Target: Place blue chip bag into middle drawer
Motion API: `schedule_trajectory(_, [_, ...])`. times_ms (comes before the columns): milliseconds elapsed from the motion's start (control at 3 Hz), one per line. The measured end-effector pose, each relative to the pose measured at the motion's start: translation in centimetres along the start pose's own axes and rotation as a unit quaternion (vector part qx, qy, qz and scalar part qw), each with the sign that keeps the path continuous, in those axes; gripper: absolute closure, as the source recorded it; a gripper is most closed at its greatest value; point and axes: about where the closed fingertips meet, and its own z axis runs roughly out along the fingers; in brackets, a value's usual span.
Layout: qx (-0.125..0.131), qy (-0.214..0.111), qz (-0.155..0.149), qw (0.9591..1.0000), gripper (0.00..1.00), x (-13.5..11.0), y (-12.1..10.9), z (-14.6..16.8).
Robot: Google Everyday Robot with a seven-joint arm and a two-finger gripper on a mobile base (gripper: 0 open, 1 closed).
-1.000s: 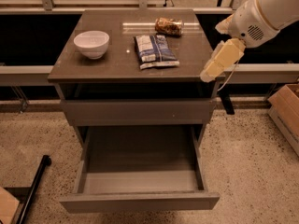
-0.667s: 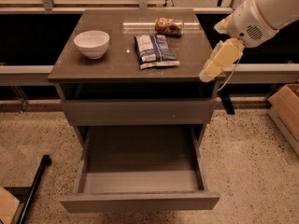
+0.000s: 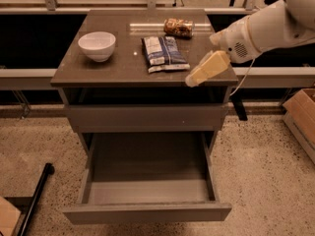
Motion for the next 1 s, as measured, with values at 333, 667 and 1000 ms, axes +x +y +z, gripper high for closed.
schedule_trajectory(333, [0.019, -0.033, 0.024, 0.9990, 0.00, -0.3, -2.1, 4.7])
schedule_trajectory(667, [0.033, -0.056, 0.040, 0.9971, 0.00, -0.7, -4.6, 8.8])
schedule_trajectory(1000, [0.034, -0.066, 0.059, 0.9955, 0.00, -0.6, -8.1, 13.7])
